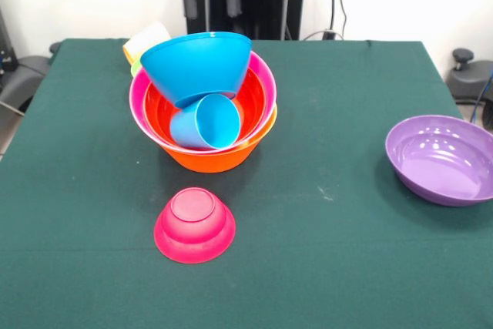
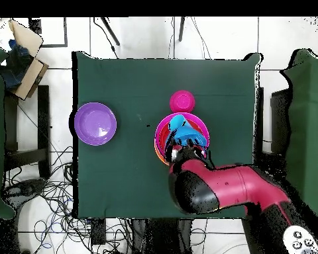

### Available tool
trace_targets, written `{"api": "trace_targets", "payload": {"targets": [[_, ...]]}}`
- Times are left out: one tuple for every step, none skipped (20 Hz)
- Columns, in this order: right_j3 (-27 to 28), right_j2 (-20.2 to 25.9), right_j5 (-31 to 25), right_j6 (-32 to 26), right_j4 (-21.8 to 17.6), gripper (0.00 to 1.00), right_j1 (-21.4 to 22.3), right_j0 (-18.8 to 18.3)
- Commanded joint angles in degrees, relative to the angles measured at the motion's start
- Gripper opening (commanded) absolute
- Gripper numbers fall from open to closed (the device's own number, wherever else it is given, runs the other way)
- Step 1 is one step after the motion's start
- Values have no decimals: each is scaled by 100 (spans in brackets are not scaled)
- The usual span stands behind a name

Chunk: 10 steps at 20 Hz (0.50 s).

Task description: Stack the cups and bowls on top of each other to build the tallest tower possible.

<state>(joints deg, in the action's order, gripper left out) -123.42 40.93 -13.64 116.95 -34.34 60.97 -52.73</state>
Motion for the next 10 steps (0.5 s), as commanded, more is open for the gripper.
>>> {"api": "trace_targets", "payload": {"targets": [[-718, 257, 149, -349, -464, 100, 62, -85], [-657, 80, 268, -243, -635, 100, -30, 31], [-607, -32, 333, -178, -738, 100, -92, 113], [-521, -233, 456, -72, -902, 100, -195, 260], [-466, -337, 510, -24, -976, 100, -255, 341], [-367, -518, 606, 62, -1098, 100, -356, 488], [-295, -632, 657, 114, -1167, 100, -424, 584], [-160, -845, 770, 210, -1290, 100, -553, 765], [-77, -972, 840, 262, -1353, 100, -631, 873], [10, -1100, 920, 308, -1405, 100, -719, 984]]}}
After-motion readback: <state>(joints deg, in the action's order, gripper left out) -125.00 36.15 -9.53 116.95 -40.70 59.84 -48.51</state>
